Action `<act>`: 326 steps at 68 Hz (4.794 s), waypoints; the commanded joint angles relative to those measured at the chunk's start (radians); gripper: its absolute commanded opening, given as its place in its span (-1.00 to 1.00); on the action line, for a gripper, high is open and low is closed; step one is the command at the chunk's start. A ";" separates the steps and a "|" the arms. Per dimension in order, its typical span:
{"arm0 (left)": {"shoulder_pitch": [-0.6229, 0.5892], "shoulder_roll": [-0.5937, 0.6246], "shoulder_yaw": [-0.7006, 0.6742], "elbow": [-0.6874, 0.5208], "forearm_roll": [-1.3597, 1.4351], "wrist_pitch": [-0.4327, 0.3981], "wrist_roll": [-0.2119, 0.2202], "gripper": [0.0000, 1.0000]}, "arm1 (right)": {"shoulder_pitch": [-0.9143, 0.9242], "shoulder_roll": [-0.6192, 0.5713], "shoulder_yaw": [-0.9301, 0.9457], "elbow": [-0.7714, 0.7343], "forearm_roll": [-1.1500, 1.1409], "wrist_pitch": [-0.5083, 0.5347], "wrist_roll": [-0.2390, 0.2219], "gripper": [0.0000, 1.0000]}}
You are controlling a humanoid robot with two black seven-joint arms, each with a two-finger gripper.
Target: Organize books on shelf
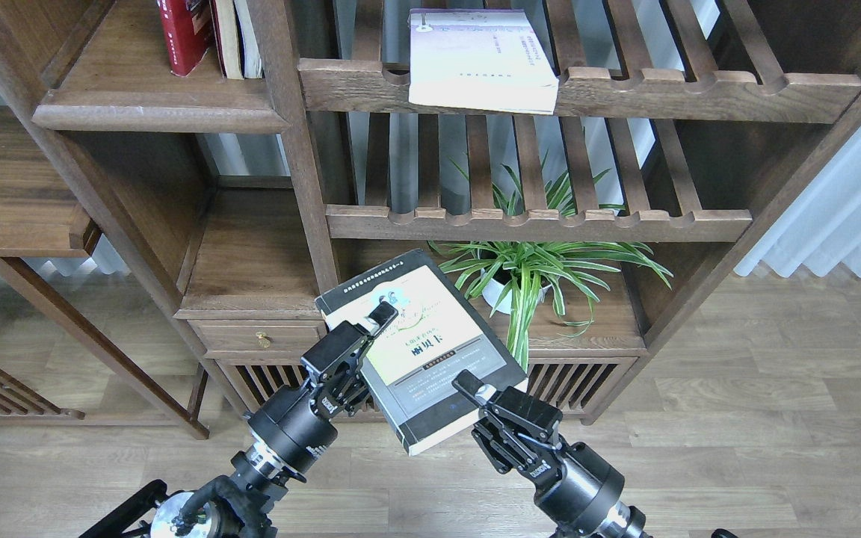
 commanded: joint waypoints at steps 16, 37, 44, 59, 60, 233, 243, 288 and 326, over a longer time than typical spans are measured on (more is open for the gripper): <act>-0.103 0.118 -0.132 -0.011 0.006 0.000 0.058 -1.00 | -0.005 0.004 0.032 -0.018 -0.051 0.000 0.014 0.08; -0.486 0.464 -0.143 -0.011 0.075 0.000 0.129 -1.00 | 0.001 0.006 0.055 -0.057 -0.054 0.000 0.016 0.28; -0.614 0.569 -0.141 -0.011 0.127 0.000 0.183 -1.00 | 0.009 0.018 0.055 -0.068 -0.054 0.000 0.016 0.28; -0.903 0.912 -0.074 -0.011 0.190 0.000 0.223 -0.98 | 0.012 0.043 0.055 -0.082 -0.054 0.000 0.018 0.28; -0.931 0.938 -0.060 -0.011 0.197 0.000 0.229 -0.98 | 0.012 0.043 0.055 -0.082 -0.054 0.000 0.018 0.28; -1.095 0.403 -0.295 0.640 0.892 0.000 -0.219 -0.99 | 0.105 0.144 0.049 -0.079 -0.048 0.000 0.031 0.27; -1.109 0.396 -0.267 0.669 0.918 0.000 -0.249 -0.98 | 0.112 0.171 0.049 -0.080 -0.048 0.000 0.031 0.27; -1.177 0.310 -0.243 0.890 0.966 0.030 -0.381 -0.98 | 0.116 0.221 0.049 -0.073 -0.046 0.000 0.064 0.27; -1.267 0.267 -0.057 1.033 0.951 0.045 -0.407 -0.98 | 0.102 0.253 0.046 -0.065 -0.046 0.000 0.082 0.27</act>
